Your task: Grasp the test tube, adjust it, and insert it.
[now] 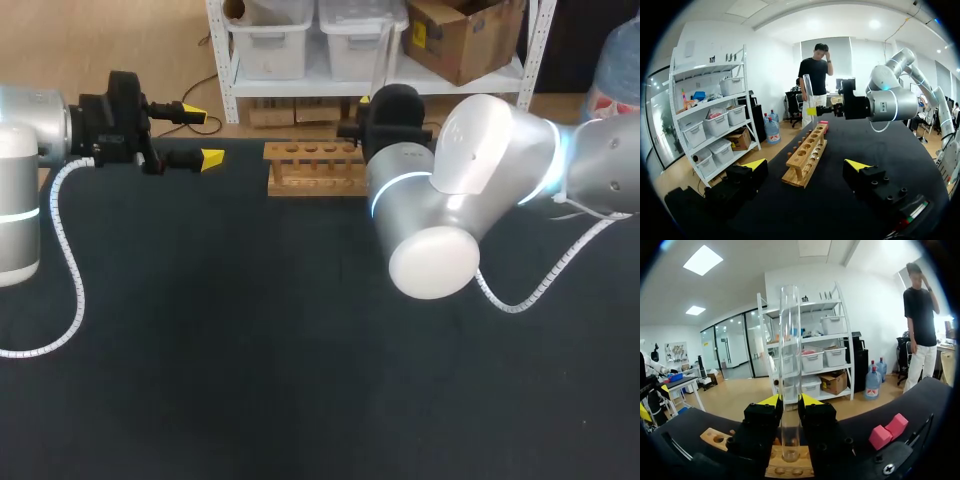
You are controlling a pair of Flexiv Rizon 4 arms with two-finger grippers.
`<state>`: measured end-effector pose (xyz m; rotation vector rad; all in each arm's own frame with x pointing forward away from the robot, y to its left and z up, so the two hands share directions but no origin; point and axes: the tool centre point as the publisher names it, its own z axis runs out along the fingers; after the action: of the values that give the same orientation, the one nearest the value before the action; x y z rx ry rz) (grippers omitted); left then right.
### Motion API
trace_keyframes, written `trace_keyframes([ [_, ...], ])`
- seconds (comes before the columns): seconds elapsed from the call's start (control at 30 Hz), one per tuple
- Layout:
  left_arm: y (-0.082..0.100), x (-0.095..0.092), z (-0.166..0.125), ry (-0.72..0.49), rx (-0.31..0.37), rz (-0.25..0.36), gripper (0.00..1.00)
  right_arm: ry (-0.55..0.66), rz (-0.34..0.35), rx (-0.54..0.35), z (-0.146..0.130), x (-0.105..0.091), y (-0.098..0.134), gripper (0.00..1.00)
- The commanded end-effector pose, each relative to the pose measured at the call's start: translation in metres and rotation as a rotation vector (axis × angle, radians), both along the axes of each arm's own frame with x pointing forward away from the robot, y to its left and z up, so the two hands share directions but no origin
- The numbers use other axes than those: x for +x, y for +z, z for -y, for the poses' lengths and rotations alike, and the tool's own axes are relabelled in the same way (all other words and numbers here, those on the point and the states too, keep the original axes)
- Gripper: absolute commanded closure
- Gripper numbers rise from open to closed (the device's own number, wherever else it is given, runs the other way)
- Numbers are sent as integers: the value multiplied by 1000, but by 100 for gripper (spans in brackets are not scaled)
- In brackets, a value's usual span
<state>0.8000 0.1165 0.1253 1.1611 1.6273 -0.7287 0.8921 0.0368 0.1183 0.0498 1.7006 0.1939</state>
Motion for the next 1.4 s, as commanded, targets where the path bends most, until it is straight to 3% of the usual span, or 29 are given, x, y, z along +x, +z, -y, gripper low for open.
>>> trace_keyframes([
  [0.03,-2,-1,-1,2,-5,7,0,37,0,6,2,3,-5,100],
  [0.53,-2,-1,-1,2,-5,7,0,47,-69,-3,0,5,-31,100],
  [1.4,-2,-1,-1,2,-5,7,0,85,-148,-11,-8,-12,-57,100],
])
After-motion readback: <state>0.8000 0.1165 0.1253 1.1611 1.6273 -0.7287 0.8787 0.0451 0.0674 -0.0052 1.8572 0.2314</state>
